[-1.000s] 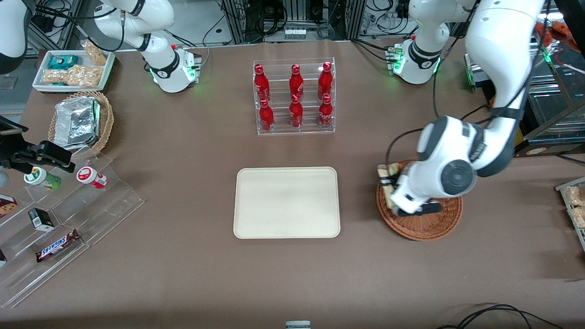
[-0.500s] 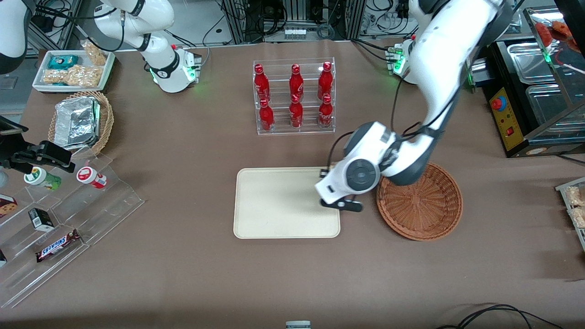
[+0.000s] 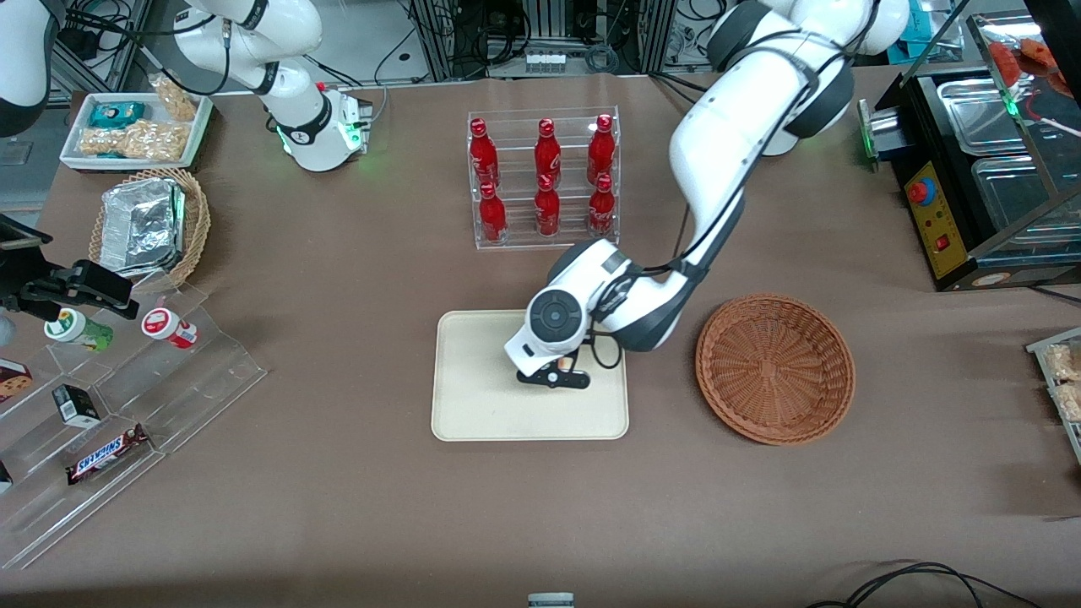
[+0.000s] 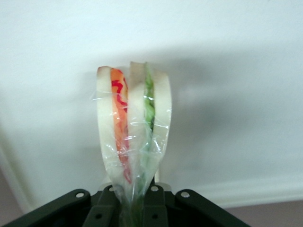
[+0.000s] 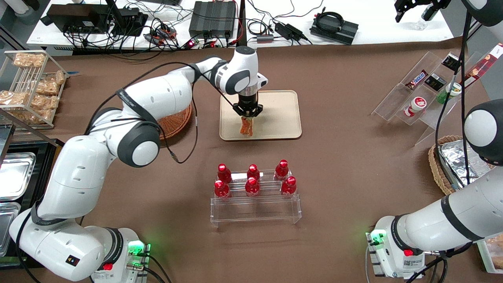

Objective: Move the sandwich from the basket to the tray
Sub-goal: 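Lower the sandwich onto the tray and open the left gripper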

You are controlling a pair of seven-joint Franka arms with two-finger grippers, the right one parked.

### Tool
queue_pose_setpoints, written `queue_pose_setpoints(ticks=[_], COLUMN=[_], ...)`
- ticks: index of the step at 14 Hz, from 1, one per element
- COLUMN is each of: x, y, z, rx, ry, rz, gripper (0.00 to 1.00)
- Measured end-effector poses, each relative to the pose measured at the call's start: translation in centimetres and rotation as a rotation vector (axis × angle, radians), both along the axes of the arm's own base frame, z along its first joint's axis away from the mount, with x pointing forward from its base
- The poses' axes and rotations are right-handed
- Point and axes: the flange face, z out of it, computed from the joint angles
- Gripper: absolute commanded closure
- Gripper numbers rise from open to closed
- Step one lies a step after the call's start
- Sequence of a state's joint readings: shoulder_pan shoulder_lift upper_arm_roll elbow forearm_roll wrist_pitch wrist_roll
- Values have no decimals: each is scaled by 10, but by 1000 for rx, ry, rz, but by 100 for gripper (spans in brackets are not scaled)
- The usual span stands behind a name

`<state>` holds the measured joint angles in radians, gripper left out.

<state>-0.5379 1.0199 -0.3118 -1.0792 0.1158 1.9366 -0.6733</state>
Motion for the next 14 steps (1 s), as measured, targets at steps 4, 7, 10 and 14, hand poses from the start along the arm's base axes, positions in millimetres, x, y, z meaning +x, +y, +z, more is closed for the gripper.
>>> queue_pose_setpoints(ticks=[4, 7, 10, 14], x=[4, 7, 13, 14], y=[-10, -9, -9, -10], z=[3, 3, 1, 1], rx=[-35, -44, -71, -74], ry=[-41, -54, -82, -86], rz=[60, 72, 87, 104], gripper=[92, 90, 86, 62])
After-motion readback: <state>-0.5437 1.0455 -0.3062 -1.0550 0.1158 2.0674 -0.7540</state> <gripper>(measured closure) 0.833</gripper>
